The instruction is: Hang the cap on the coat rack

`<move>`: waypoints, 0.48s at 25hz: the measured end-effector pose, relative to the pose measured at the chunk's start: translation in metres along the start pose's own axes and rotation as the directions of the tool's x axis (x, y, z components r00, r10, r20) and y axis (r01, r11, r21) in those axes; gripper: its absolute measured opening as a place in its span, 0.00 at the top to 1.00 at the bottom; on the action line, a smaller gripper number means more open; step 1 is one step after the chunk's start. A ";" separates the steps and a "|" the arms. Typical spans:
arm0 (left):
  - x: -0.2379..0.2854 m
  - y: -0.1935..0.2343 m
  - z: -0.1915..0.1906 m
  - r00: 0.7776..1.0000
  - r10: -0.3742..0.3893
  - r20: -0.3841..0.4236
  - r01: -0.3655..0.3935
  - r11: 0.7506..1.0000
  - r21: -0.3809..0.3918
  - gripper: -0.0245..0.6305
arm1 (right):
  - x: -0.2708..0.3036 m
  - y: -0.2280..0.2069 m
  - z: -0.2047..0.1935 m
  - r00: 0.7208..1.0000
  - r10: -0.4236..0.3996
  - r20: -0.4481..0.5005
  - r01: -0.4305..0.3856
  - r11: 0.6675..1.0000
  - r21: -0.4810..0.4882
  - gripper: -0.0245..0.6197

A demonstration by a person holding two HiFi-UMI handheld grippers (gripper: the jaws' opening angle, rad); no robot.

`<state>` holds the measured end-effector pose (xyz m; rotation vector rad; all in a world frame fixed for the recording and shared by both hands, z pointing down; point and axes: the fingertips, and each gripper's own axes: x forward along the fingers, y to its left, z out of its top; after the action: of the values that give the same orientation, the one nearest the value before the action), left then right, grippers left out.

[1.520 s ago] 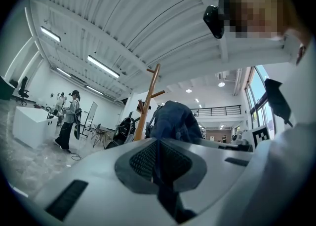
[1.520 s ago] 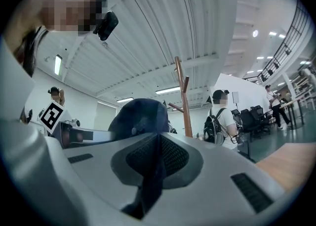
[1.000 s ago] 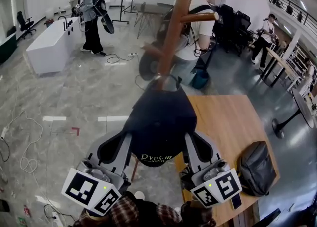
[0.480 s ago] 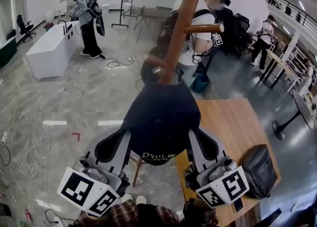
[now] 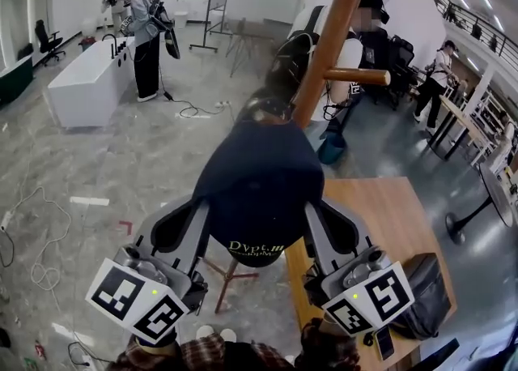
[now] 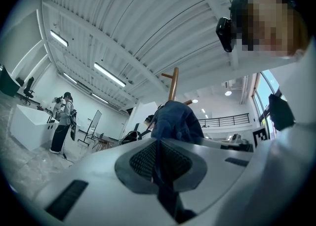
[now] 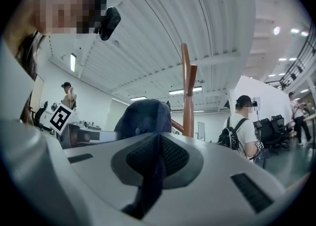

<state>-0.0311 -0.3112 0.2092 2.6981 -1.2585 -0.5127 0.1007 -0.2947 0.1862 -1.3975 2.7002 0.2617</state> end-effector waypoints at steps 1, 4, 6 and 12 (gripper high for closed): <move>0.004 0.003 -0.002 1.000 0.003 -0.006 -0.003 1.000 -0.006 0.94 | 0.003 -0.003 -0.002 1.000 0.001 -0.010 -0.001 1.000 0.001 0.93; 0.012 0.010 -0.012 1.000 0.011 -0.026 -0.012 1.000 -0.018 0.94 | 0.010 -0.011 -0.013 0.999 0.002 -0.035 -0.001 1.000 0.010 0.93; 0.017 0.015 -0.019 0.999 0.014 -0.040 -0.015 1.000 -0.027 0.94 | 0.014 -0.015 -0.020 0.999 -0.002 -0.049 0.002 1.000 0.015 0.93; 0.028 0.025 -0.036 0.997 0.015 -0.074 -0.019 0.998 -0.055 0.94 | 0.018 -0.024 -0.038 0.996 -0.017 -0.084 0.019 0.999 0.032 0.93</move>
<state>-0.0199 -0.3499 0.2421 2.6326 -1.2292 -0.4354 0.1099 -0.3304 0.2180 -1.4548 2.7433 0.1602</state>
